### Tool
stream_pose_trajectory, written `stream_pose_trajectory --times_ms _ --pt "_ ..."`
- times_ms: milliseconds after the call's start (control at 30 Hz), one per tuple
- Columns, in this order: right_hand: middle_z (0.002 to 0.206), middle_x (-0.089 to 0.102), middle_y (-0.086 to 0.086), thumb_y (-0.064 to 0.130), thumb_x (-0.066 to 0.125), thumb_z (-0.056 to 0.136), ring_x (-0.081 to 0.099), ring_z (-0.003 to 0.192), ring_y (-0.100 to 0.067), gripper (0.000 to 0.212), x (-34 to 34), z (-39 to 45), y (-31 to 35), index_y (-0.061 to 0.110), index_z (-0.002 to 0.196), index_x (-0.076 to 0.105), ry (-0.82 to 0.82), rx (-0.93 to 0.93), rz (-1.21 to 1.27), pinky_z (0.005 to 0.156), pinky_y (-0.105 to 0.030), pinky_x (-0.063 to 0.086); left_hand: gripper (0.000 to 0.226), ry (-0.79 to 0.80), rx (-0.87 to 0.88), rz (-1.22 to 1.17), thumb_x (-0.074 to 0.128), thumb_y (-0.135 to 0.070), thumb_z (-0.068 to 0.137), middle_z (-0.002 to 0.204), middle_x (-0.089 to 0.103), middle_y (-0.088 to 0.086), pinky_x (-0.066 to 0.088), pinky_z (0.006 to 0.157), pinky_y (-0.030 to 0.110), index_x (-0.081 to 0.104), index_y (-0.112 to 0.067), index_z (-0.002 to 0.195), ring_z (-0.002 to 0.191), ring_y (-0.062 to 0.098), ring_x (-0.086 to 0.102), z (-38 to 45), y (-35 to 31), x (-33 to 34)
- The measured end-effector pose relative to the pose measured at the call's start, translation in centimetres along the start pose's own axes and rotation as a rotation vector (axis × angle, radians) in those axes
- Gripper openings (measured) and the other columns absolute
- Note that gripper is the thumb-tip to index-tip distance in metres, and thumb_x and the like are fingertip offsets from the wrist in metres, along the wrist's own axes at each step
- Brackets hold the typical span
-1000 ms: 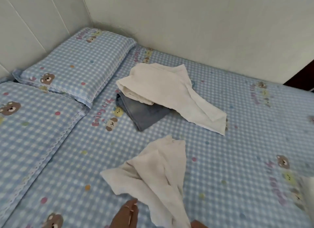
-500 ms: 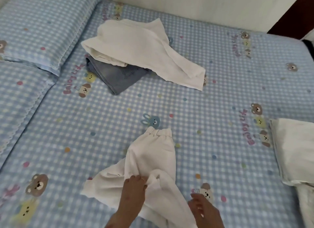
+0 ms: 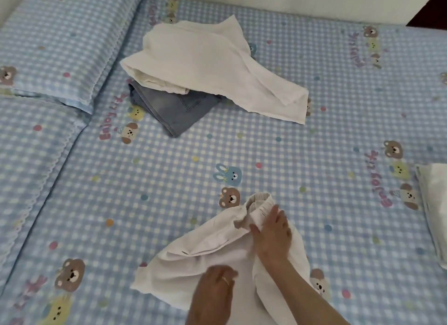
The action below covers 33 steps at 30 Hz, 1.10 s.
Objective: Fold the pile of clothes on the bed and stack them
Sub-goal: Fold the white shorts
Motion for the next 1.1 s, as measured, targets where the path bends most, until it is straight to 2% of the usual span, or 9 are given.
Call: stream_pose_trajectory --times_ms 67,167,300,433,533,667,833,967,1100 --pt "0.154 0.02 -0.015 0.051 0.042 0.094 0.026 0.14 -0.029 0.081 0.0 1.5 -1.5 0.007 0.15 0.004 -0.026 0.01 0.007 0.113 -0.039 0.026 0.039 0.086 -0.05 -0.06 0.087 -0.01 0.055 0.09 0.069 0.003 0.056 0.067 0.024 0.073 -0.01 0.091 0.09 0.013 0.057 2.2 1.3 0.4" --pt "0.147 0.034 -0.012 0.037 0.046 0.095 0.038 0.132 -0.029 0.068 0.2 3.5 -2.9 0.01 0.149 0.015 0.002 -0.038 0.051 0.106 -0.038 0.035 0.062 0.119 -0.101 0.082 0.089 -0.017 0.052 0.107 0.066 0.011 0.056 0.081 0.036 0.067 -0.005 0.109 0.097 0.027 0.066 7.1 2.5 2.2" --pt "0.14 0.044 -0.007 0.026 0.05 0.093 0.044 0.126 -0.025 0.056 0.0 4.5 -3.2 0.015 0.144 0.03 -0.013 -0.124 0.092 0.099 -0.037 0.041 0.06 0.264 -0.217 0.124 0.061 -0.024 0.086 0.142 0.041 0.009 0.034 0.107 0.033 0.038 -0.015 0.141 0.13 0.024 0.042 10.3 3.0 5.9" --pt "0.104 0.066 0.002 0.02 0.048 0.095 0.061 0.098 -0.02 0.024 -1.9 4.2 -3.8 0.022 0.116 0.059 -0.073 -0.12 0.281 0.08 -0.031 0.047 0.037 0.206 -0.381 -0.055 0.048 -0.011 0.094 0.122 0.058 0.004 0.04 0.093 0.027 0.049 -0.015 0.13 0.113 0.021 0.054 10.5 3.5 5.4" --pt "0.073 0.065 0.009 0.026 0.051 0.096 0.061 0.072 -0.009 0.018 -5.9 2.8 -5.5 0.025 0.082 0.062 -0.154 -0.089 0.513 0.06 -0.013 0.043 0.026 0.134 -0.447 -0.143 0.053 -0.004 0.091 0.104 0.063 0.006 0.038 0.079 0.017 0.058 -0.012 0.115 0.096 0.021 0.058 10.1 3.5 1.7" --pt "0.072 0.067 0.021 0.021 0.062 0.09 0.059 0.072 0.013 0.02 -12.9 -0.9 -7.4 0.037 0.079 0.064 -0.138 -0.15 0.68 0.061 -0.002 0.04 0.019 -0.028 -0.499 -0.275 0.061 -0.002 0.086 0.072 0.06 -0.006 0.038 0.061 0.007 0.053 -0.019 0.084 0.069 0.015 0.056 9.7 1.9 -6.1" --pt "0.087 0.073 0.02 0.014 0.066 0.087 0.065 0.083 0.005 0.02 -22.4 -7.4 -7.2 0.034 0.088 0.071 -0.114 -0.309 0.798 0.075 -0.018 0.048 0.023 -0.123 -0.399 -0.306 0.063 -0.013 0.087 0.078 0.063 -0.011 0.04 0.056 0.012 0.051 -0.032 0.088 0.07 -0.003 0.058 8.7 -4.9 -16.4" --pt "0.085 0.073 0.017 0.014 0.067 0.086 0.066 0.077 0.002 0.025 -30.5 -12.3 -7.2 0.038 0.084 0.071 -0.193 -0.471 0.834 0.068 -0.017 0.051 0.033 -0.118 -0.314 -0.311 0.067 -0.012 0.082 0.087 0.064 -0.013 0.041 0.057 0.016 0.051 -0.034 0.099 0.073 0.0 0.061 7.7 -10.7 -24.2" --pt "0.081 0.072 0.013 0.015 0.071 0.083 0.064 0.073 0.001 0.024 -34.8 -16.4 -7.5 0.039 0.082 0.067 -0.127 -0.593 0.743 0.062 -0.014 0.047 0.02 -0.195 -0.279 -0.278 0.072 -0.011 0.078 0.072 0.064 -0.002 0.042 0.055 0.03 0.056 -0.022 0.081 0.067 0.018 0.06 6.1 -15.2 -28.9"
Point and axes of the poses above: each hand's wrist, its own z-axis towards the middle knuckle, its own x-axis out of the palm, y = z × x, the point moved 4 cm from there along z, towards the middle knuckle
